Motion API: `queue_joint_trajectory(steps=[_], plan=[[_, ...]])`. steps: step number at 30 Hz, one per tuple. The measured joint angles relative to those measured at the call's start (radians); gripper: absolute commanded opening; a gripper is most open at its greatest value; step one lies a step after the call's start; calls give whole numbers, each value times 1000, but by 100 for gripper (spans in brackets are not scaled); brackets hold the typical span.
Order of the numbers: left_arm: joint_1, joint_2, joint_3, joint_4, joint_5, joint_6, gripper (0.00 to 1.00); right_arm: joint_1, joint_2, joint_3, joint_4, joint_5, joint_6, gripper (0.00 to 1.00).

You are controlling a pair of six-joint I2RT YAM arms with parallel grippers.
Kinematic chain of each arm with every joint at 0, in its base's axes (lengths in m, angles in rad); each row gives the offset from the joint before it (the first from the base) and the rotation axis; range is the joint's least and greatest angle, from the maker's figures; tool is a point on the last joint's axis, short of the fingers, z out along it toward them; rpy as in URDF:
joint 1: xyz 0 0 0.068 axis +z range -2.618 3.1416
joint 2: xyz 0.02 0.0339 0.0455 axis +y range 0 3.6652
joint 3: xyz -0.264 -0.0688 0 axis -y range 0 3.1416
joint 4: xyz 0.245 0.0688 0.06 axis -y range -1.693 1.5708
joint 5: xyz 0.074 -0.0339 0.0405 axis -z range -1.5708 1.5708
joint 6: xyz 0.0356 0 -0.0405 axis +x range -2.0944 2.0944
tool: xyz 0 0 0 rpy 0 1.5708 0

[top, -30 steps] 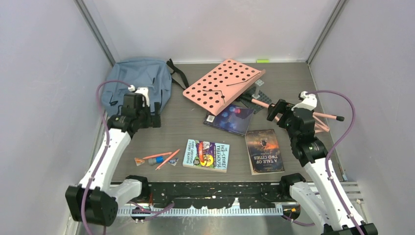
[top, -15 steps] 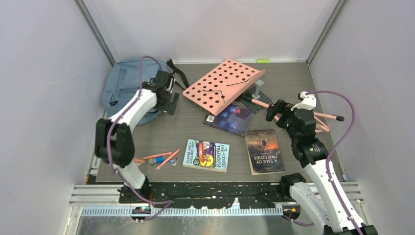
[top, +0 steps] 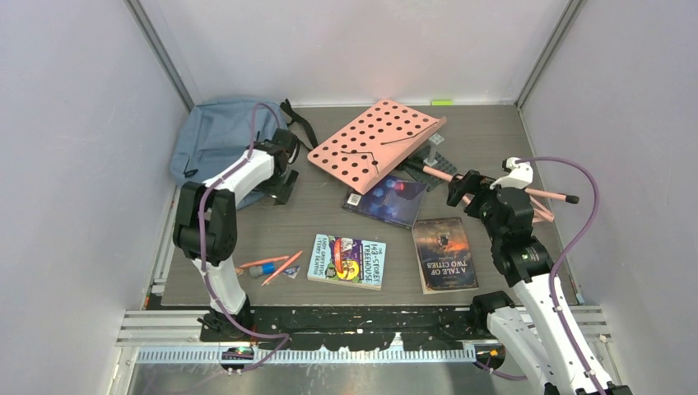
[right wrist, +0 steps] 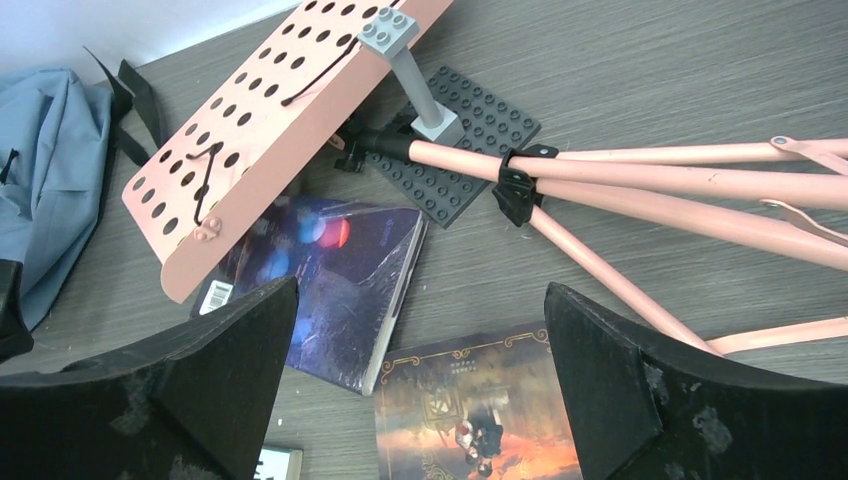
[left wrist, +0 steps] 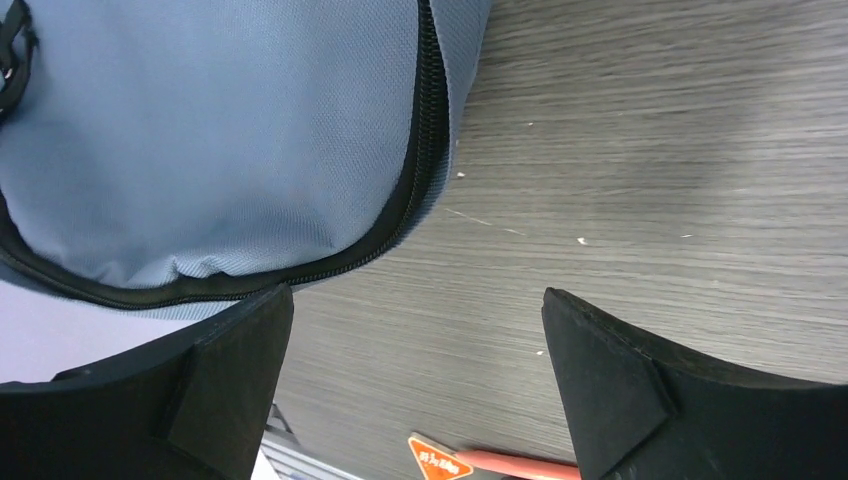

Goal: Pack the student bag
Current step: Move the student bag to the center of the board.

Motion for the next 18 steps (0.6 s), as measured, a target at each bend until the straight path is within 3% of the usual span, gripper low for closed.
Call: queue_joint_trajectory(steps=[2,10,12,16,18], plan=[[0,3,-8,0,-27,8,98,0,5,-4,2,-14,2,100],[8,49,-8,0,-75,13,33,0,-18,-8,-5,-34,2,100],[10,44,-9,4,-73,12,27,0,-31,-8,-6,-34,2,100],[10,19,-18,16,-61,16,2,0,-37,-8,-6,-35,2,100],[11,10,-18,18,-53,14,0,0,-37,-8,-6,-37,2,100]])
